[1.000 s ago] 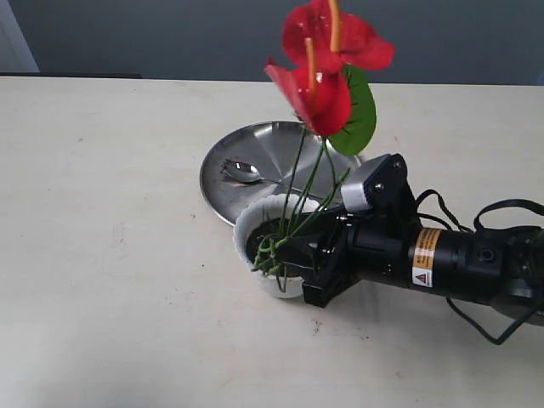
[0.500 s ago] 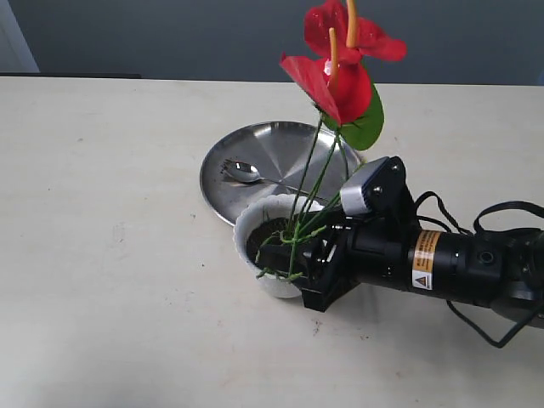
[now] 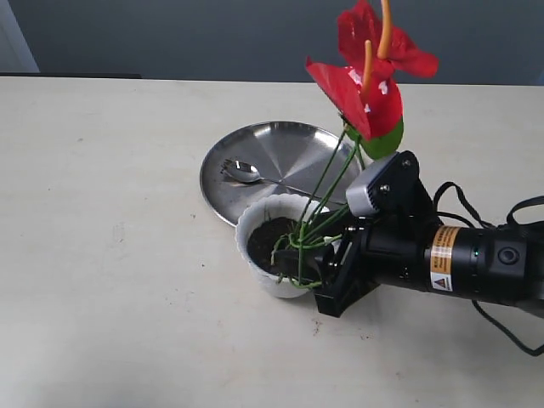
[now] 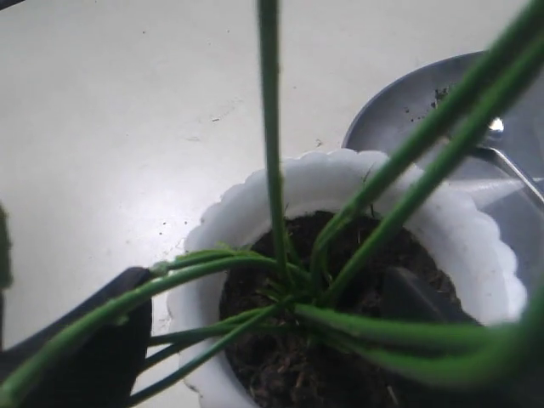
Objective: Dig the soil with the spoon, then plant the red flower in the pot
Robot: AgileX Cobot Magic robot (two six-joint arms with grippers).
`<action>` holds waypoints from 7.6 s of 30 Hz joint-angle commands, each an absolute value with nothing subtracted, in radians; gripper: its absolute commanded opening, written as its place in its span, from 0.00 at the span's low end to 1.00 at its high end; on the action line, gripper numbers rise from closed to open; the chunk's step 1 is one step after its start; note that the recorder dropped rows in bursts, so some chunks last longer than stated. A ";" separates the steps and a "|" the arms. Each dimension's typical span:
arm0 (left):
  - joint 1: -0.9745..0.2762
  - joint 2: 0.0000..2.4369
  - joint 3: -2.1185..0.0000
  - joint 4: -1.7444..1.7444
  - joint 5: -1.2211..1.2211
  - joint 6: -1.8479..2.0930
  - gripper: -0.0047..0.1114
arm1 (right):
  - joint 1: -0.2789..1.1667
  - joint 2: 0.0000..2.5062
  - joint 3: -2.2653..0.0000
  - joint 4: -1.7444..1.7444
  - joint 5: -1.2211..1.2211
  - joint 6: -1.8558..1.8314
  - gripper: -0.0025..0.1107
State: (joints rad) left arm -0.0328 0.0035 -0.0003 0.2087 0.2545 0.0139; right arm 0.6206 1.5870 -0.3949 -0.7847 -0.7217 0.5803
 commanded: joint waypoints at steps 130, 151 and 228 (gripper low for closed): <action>-0.032 0.000 0.000 0.204 0.244 0.011 0.04 | 0.618 0.692 -0.245 -1.616 -0.586 2.032 0.02; -0.032 0.000 0.000 0.204 0.244 0.011 0.04 | 0.618 0.444 -0.245 -1.214 -0.320 2.035 0.02; -0.032 0.000 0.000 0.204 0.244 0.011 0.04 | 0.240 0.084 0.000 0.047 0.077 0.323 0.02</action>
